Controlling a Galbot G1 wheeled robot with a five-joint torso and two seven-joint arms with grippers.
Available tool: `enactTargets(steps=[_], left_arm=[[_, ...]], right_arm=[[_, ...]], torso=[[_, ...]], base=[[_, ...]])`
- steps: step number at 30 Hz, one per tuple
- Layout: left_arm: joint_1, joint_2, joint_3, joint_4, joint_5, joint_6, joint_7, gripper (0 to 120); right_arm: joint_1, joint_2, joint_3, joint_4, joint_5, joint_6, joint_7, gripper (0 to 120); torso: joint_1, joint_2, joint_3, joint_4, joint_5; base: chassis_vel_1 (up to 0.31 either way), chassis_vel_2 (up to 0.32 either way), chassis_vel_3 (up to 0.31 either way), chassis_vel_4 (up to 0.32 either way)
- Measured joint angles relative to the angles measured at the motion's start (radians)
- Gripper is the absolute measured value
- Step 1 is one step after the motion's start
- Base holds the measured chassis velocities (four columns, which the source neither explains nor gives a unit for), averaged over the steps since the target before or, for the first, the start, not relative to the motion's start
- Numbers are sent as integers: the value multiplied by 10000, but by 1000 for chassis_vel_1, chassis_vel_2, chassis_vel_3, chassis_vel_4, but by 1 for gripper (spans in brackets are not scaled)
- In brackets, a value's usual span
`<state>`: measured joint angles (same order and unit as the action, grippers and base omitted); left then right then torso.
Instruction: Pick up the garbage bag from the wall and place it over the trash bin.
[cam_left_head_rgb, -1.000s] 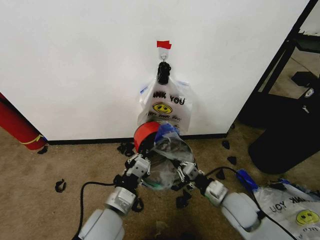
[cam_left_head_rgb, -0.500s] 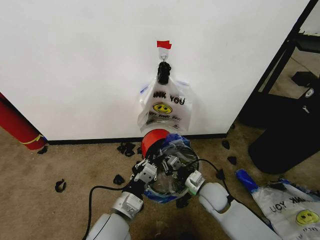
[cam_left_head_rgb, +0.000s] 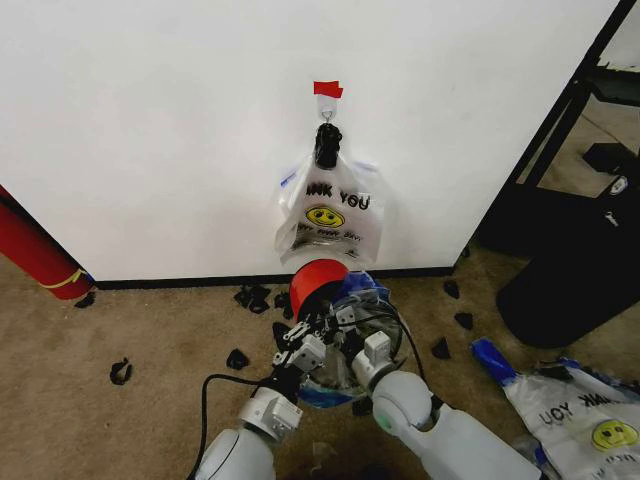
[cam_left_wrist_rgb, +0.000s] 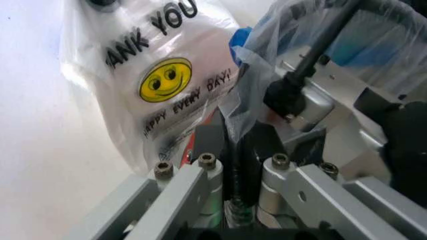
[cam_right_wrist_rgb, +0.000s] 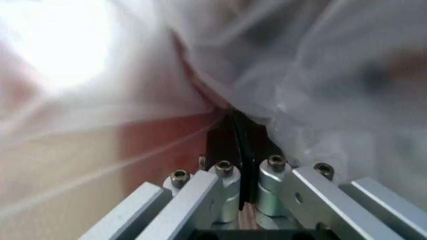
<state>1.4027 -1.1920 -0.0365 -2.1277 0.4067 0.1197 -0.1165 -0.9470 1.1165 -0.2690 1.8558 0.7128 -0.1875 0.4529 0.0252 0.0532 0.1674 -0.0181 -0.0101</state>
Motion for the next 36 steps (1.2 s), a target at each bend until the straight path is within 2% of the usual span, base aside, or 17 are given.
enactTargets(steps=[2,8,17,23,27,31,36], left_arm=[[-8,-3,21,-16,-18,0,-5,4],[-10,30,-66,-11,-113,-5,-79,4],[-252,-6,-536,637,-479,-89,-377,4],[-246,-88,-568,623,-564,-142,-489,4],[-179,-89,-539,512,-477,-193,-492,4],[20,-155,-452,183,-334,-220,-470,4],[113,-175,-407,-63,-222,-227,-392,4]], right_arm=[[110,136,-89,66,537,-232,742,0],[147,269,-138,124,716,-366,1298,0],[-763,-406,312,1535,1534,-573,1381,0],[-1130,-594,755,1895,1917,-824,1580,0],[-1060,-613,906,1906,2212,-1224,1763,0],[-614,-646,1060,1442,2070,-2240,1746,0],[-208,-488,949,963,1896,-2343,1429,0]], torso=[[0,0,0,0,0],[0,0,0,0,0],[0,0,0,-1,0],[0,0,0,-2,1],[0,0,0,-1,1],[0,0,0,0,2],[0,0,0,0,2]], base=[[0,0,0,0],[0,0,0,0],[0,0,0,0],[0,0,0,0],[0,0,0,0],[0,0,0,0],[0,0,0,0]])
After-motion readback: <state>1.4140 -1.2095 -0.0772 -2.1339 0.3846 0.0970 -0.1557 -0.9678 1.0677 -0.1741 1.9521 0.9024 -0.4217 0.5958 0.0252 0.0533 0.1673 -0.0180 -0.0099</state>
